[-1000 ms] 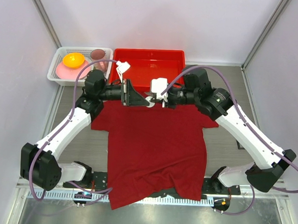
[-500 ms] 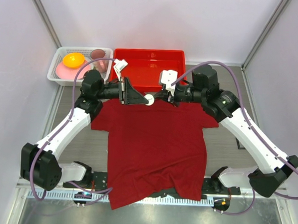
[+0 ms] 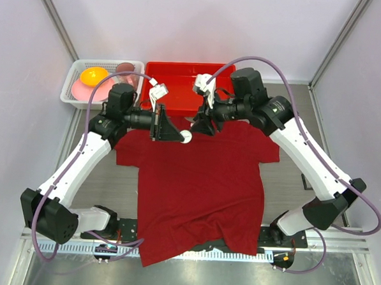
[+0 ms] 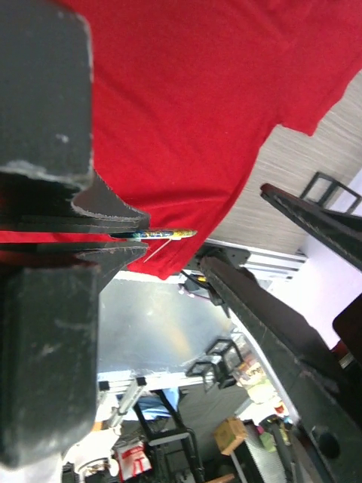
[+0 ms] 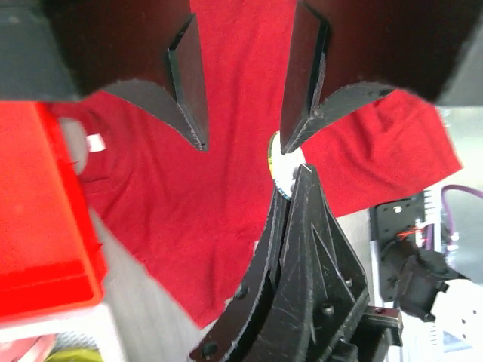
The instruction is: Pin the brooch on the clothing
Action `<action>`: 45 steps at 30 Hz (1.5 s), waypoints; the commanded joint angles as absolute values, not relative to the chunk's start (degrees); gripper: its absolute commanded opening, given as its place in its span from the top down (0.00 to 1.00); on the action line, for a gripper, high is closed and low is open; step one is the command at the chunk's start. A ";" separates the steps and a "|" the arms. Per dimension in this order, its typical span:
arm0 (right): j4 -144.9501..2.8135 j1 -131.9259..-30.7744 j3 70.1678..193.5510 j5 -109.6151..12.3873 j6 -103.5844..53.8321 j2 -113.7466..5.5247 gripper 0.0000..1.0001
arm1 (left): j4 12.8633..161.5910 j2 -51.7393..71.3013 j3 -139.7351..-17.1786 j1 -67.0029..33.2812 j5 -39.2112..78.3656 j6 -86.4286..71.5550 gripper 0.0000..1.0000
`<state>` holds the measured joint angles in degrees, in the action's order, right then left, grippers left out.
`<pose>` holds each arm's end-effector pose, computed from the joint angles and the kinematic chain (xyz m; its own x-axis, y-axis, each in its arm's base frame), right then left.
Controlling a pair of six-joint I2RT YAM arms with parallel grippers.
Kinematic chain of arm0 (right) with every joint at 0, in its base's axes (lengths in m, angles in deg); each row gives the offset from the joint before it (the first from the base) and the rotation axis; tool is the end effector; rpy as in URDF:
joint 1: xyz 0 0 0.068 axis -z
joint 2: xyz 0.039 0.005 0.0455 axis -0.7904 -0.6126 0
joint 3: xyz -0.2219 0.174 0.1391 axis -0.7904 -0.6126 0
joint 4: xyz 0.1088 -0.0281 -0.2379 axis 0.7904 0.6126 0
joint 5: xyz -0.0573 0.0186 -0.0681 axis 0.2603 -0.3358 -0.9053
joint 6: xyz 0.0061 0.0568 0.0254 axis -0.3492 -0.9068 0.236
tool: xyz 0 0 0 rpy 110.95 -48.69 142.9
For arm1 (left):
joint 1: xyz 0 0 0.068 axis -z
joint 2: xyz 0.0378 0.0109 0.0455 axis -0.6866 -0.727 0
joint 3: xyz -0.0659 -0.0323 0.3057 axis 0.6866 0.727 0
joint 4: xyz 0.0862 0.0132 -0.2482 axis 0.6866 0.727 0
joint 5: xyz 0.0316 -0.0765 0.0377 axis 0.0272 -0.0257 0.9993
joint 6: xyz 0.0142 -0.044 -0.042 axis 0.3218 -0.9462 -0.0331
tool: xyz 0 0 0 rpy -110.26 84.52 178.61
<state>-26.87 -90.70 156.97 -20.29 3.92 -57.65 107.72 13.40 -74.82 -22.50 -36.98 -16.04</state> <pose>0.2255 0.2149 0.4912 -0.0088 -0.3940 -0.9191 -0.9816 0.1786 -0.0672 0.2290 -0.1334 0.4161 -0.6469 0.0894 -0.7573 0.7611 0.1374 -0.6340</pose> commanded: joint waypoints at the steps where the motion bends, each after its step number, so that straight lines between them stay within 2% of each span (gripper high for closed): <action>1: -23.15 -90.37 157.56 -14.17 -2.50 -58.46 0.53 | 116.83 14.96 -77.83 -22.62 -38.52 -5.36 1.00; 11: -23.15 -89.75 158.62 -6.95 -7.60 -62.41 0.60 | 120.09 14.70 -78.62 -22.35 -38.96 0.01 1.00; 19: -25.25 -89.84 158.00 -4.31 -10.15 -64.17 0.61 | 120.09 14.61 -78.97 -21.83 -39.57 0.89 1.00; 24: -26.75 -89.93 158.18 -2.47 -11.47 -65.14 0.73 | 120.80 14.52 -79.06 -20.95 -39.93 1.86 1.00; 34: -24.21 -90.45 157.65 -1.94 -9.28 -64.88 0.77 | 117.29 13.21 -79.77 -21.21 -40.36 -3.14 1.00; 38: -23.67 -90.37 157.65 -2.46 -8.13 -64.52 0.86 | 116.49 12.77 -80.03 -21.30 -41.24 -4.29 1.00; 41: -24.29 -90.46 158.09 -2.99 -9.18 -64.44 0.99 | 115.44 12.33 -80.29 -21.39 -41.16 -5.60 0.99; 43: -27.18 -89.58 158.27 -2.56 -11.81 -64.44 0.99 | 113.52 12.50 -79.60 -21.91 -40.89 -7.01 0.93; 44: -30.67 -88.71 158.35 -1.86 -14.17 -64.87 0.99 | 112.11 12.85 -78.98 -22.52 -40.72 -9.46 0.79; 45: -32.88 -87.74 158.53 -1.07 -19.33 -65.22 0.99 | 110.70 13.90 -78.28 -24.27 -39.76 -11.13 0.72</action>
